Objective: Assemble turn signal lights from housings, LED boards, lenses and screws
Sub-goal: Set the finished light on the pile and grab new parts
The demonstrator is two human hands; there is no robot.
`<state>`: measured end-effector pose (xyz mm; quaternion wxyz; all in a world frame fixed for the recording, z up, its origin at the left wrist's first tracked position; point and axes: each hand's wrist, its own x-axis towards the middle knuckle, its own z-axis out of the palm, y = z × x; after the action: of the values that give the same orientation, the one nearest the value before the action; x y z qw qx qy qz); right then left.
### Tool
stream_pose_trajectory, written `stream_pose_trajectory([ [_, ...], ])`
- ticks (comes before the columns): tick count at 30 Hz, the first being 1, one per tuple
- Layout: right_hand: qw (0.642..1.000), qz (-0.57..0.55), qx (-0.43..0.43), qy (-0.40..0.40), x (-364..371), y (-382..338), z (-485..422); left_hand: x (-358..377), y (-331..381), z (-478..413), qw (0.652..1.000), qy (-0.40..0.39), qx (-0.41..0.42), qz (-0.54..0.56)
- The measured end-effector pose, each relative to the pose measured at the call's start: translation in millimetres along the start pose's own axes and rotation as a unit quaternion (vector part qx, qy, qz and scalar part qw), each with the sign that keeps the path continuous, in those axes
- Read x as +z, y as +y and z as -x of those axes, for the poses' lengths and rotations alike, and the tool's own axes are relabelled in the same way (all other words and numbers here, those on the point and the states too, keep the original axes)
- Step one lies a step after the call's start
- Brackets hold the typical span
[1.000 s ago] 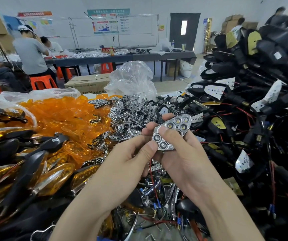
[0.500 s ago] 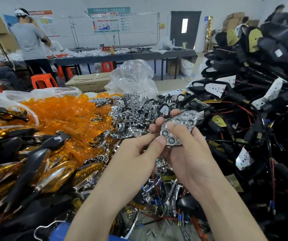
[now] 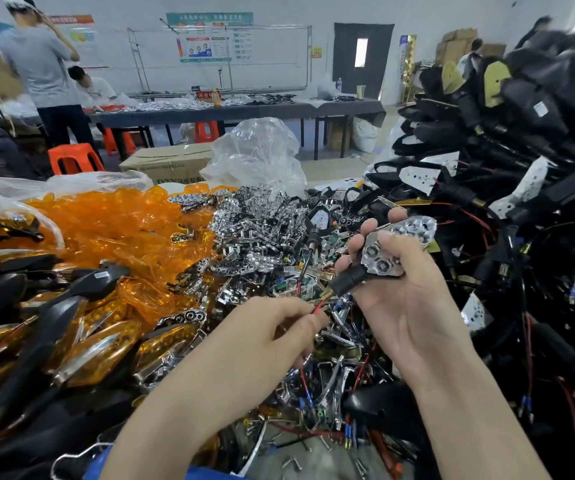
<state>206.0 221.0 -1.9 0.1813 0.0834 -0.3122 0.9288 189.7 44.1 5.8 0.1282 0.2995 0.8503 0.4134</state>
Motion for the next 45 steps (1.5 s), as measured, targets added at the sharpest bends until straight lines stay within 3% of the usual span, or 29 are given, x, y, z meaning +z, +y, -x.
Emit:
stream_pose_trajectory([
  [45, 0.999, 0.036, -0.021, -0.034, 6, 5, 4, -6, -14, -3, 0.998, -0.004, 0.029, 0.058],
])
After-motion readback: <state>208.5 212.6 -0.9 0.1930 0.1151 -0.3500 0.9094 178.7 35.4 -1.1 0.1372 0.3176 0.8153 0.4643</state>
